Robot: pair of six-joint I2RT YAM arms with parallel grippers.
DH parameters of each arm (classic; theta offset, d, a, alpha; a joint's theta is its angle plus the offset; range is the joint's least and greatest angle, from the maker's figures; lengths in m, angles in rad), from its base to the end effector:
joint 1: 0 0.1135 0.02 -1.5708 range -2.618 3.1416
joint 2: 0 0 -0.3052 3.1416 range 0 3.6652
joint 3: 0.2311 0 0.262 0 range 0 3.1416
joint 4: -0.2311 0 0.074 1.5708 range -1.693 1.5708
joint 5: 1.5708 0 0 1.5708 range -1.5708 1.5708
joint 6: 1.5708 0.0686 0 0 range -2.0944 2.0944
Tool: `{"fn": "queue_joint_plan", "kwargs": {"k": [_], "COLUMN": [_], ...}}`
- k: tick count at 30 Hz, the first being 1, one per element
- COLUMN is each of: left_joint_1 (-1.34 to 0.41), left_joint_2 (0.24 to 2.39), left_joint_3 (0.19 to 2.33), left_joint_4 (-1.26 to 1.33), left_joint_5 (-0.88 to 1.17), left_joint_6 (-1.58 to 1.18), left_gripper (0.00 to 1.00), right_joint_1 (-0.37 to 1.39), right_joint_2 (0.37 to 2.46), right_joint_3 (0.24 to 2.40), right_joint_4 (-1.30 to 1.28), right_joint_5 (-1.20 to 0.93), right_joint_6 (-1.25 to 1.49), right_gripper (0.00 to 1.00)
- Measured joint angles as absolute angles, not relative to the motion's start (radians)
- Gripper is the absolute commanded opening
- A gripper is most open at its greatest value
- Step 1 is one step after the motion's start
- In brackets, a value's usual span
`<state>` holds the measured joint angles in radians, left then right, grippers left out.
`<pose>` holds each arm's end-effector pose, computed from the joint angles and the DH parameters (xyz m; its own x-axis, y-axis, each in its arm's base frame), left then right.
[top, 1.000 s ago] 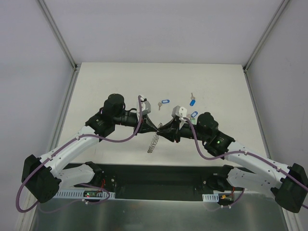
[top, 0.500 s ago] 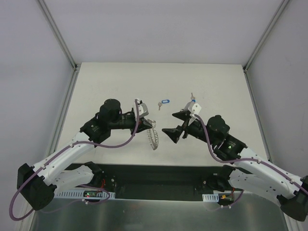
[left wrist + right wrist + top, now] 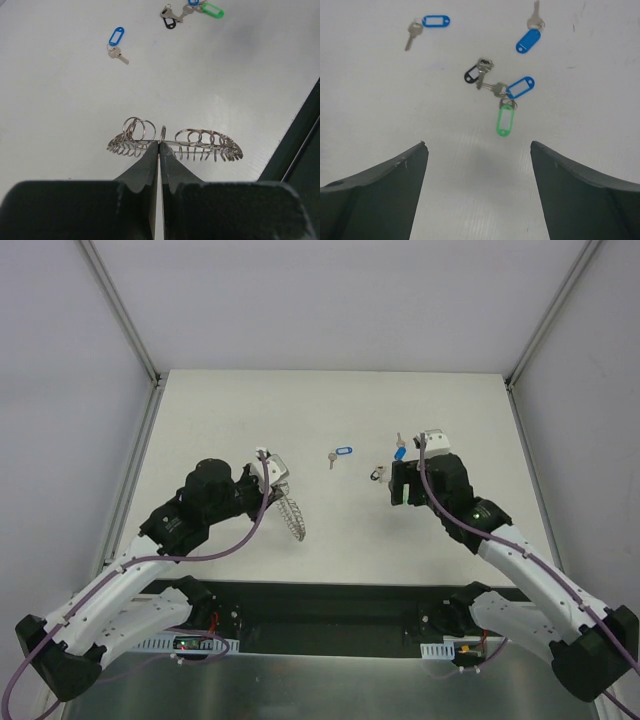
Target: Put the keys on the keyring
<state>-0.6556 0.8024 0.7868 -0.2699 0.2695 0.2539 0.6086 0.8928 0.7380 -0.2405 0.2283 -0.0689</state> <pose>0.1460 -0.1354 0.3495 -0.0176 0.3190 -0.9476 0.8209 0.5457 0.1684 0.1892 0.1129 0.3169 -0.2887 -0.2829 -0.9147 -0.4063 0.9012 -0.1505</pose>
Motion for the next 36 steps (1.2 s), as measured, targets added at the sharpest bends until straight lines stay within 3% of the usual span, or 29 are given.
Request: {"fn": "queue_joint_plan", "kwargs": {"k": [9, 18, 25, 36], "left_joint_1": [-0.656, -0.656, -0.656, -0.656], "left_joint_2": [0.803, 0.789, 0.773, 0.747], "left_joint_3": [0.778, 0.77, 0.77, 0.77], "left_joint_4": [-0.315, -0.319, -0.319, -0.319], "left_joint_5": [0.204, 0.204, 0.207, 0.208], "left_joint_6": [0.252, 0.25, 0.25, 0.25], "left_gripper": [0.0, 0.0, 0.0, 0.0], "right_joint_1": [0.479, 0.475, 0.475, 0.448], "right_joint_2": [1.194, 1.477, 1.599, 1.681], "right_joint_3": [0.776, 0.871, 0.932, 0.965], "right_joint_4": [-0.266, -0.27, -0.279, -0.292], "right_joint_5": [0.196, 0.207, 0.224, 0.222], "right_joint_6": [0.002, 0.026, 0.032, 0.052], "right_gripper": [0.7, 0.62, 0.53, 0.49]}}
